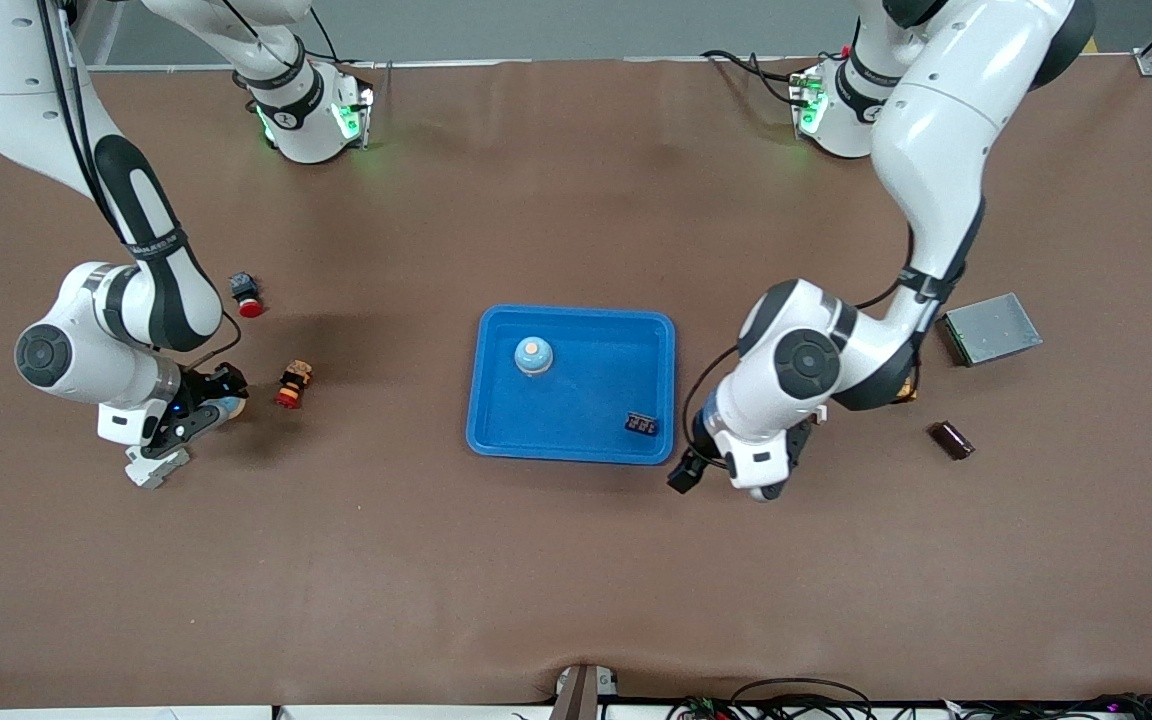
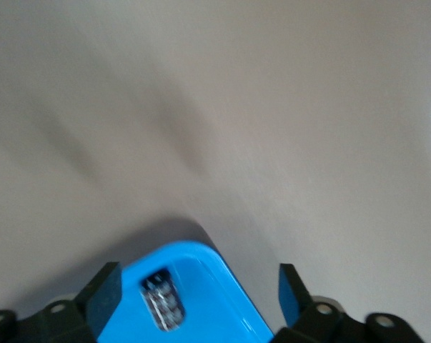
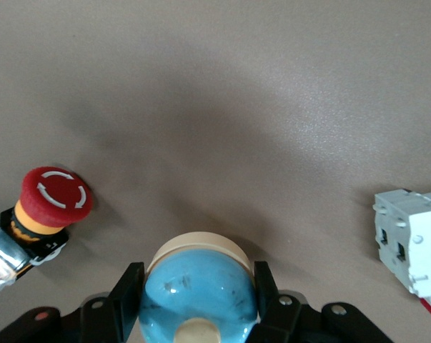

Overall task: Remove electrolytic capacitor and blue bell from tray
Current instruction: 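Set the capacitor beside the valve while the right gripper lowers the bell, then grasp the second capacitor with the left gripper while the right gripper releases the bell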

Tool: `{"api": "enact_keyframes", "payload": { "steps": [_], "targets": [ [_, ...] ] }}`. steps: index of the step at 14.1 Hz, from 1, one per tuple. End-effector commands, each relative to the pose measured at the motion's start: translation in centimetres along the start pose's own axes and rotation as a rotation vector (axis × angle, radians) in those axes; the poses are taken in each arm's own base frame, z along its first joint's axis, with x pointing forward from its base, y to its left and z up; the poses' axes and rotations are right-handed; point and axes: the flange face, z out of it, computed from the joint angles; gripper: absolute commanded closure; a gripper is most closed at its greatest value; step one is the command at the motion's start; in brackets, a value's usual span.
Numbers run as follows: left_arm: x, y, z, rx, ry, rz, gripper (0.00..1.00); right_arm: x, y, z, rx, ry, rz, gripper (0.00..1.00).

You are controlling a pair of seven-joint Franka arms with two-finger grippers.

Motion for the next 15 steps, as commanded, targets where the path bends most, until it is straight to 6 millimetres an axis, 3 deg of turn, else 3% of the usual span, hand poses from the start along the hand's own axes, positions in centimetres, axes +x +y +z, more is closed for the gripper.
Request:
{"api": "enact_keyframes", "payload": {
  "steps": [1, 2, 6, 7, 8, 9, 12, 14, 15],
  "targets": [
    [-2.8, 0.6, 1.3, -0.006, -0.009, -0.009, 0.3, 0.5, -0.3, 1.0, -0.018, 0.017, -0.014, 0.83],
    [-3.7, 0.6, 1.4, -0.001, -0.01, 0.002, 0.4, 0.5, -0.2, 1.3, -0.02, 0.018, -0.013, 0.83],
    [-6.4, -0.3, 3.3, 0.046, -0.004, -0.116, 0.43, 0.5, -0.2, 1.3, -0.02, 0.018, -0.013, 0.81],
    [-6.2, -0.5, 3.8, 0.056, 0.004, -0.133, 0.43, 0.5, -0.3, 1.3, -0.02, 0.018, -0.013, 0.7],
    [-6.3, -0.8, 4.3, 0.066, 0.006, -0.152, 0.43, 0.7, -0.4, 1.2, -0.02, 0.018, -0.013, 0.43],
    [-6.4, -1.2, 5.1, 0.08, 0.007, -0.179, 0.43, 0.7, -0.4, 1.1, -0.021, 0.019, -0.01, 0.0],
    [-6.5, -2.0, 6.9, 0.113, 0.012, -0.207, 0.43, 0.6, -0.3, 0.5, -0.016, 0.015, -0.004, 0.0],
    [-6.8, -2.4, 7.8, 0.127, 0.012, -0.212, 0.43, 0.6, -0.4, -0.9, -0.008, 0.01, -0.004, 0.0],
    [-7.2, -2.5, 8.0, 0.13, 0.013, -0.208, 0.43, 0.8, -0.4, -2.6, -0.003, 0.01, 0.001, 0.0]
  ]
}}
